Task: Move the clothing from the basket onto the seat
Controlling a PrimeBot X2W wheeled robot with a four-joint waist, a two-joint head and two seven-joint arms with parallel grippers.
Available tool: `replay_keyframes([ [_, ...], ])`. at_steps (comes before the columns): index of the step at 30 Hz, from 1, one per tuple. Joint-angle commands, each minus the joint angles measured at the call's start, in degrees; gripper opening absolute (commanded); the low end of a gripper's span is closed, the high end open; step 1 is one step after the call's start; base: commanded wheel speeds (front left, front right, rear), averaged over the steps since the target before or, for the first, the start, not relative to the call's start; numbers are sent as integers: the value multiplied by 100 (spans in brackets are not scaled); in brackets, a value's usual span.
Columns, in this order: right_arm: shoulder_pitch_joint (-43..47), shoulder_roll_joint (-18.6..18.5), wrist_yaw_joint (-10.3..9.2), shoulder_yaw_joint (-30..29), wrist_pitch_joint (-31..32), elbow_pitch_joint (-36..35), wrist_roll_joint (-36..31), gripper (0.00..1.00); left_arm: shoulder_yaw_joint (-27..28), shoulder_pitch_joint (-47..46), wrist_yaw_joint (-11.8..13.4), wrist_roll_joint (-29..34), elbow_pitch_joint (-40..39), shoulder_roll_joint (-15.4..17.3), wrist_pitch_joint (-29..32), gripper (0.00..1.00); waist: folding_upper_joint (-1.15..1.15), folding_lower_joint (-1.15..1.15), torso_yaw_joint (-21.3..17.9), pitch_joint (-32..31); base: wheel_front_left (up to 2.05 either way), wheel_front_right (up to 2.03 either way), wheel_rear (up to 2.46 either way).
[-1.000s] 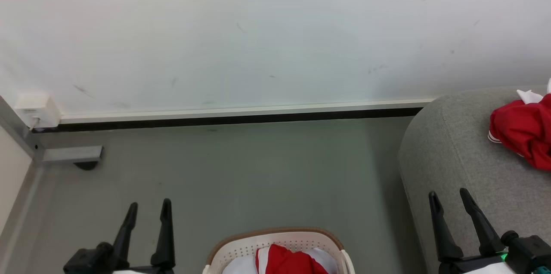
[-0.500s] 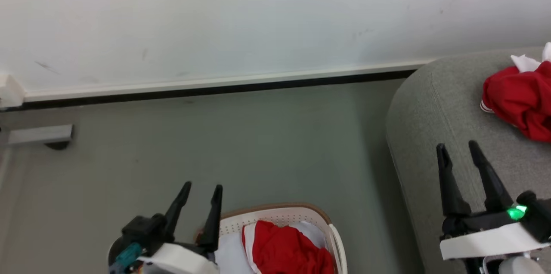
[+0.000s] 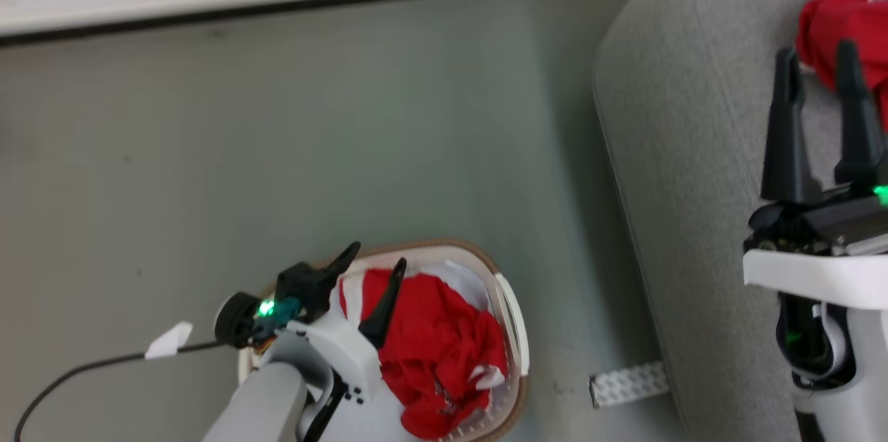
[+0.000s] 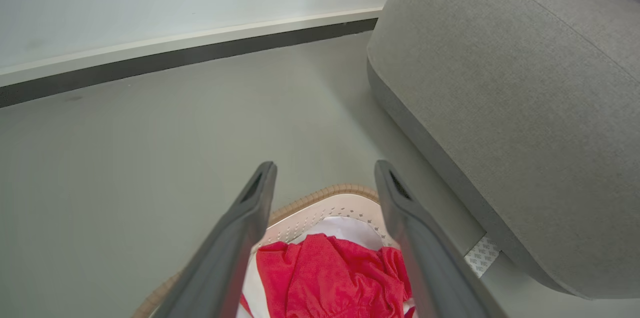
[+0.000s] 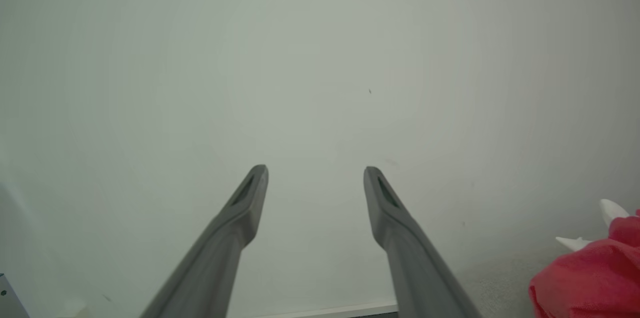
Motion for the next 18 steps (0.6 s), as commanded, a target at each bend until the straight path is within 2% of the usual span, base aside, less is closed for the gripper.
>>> replay_keyframes([
  [1, -105, 9, -14, -27, -11, -35, -42, 100, -8, -118, -25, 74, 54, 35, -6, 100, 0, -2, -294, 564, 0, 0, 0],
  [8, -541, 144, -14, -208, -48, -395, 140, 100, -623, -933, -32, -56, 1178, 70, 85, 100, 0, -2, -542, 1384, 0, 0, 0],
  [18, -914, 220, -15, -233, -50, -970, 64, 100, -1732, -1899, -31, -518, 2307, 388, 352, 100, 0, -2, -847, 2230, 0, 0, 0],
])
